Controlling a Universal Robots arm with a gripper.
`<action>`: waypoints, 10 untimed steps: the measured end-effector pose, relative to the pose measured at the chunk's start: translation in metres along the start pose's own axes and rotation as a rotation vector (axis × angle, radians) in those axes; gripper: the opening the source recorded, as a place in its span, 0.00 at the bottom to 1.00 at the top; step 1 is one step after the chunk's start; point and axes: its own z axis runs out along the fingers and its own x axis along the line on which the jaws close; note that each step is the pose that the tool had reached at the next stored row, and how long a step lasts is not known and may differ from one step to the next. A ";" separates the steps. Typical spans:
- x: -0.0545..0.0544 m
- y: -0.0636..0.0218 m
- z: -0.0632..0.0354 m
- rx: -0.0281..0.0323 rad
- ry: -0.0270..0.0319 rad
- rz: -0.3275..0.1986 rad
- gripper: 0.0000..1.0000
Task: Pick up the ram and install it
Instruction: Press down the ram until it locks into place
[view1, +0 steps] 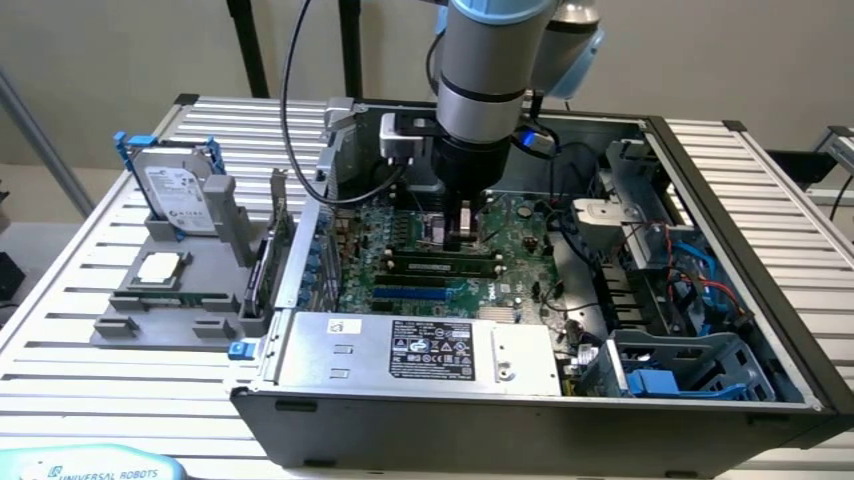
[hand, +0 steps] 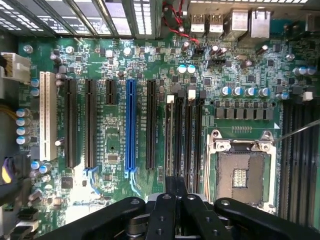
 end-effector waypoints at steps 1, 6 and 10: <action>0.000 0.0000 -0.0007 -0.0002 0.0000 0.000 0.11; 0.000 0.0000 -0.0008 -0.0003 0.0000 0.000 0.11; 0.000 0.0000 -0.0008 -0.0003 0.0000 0.000 0.11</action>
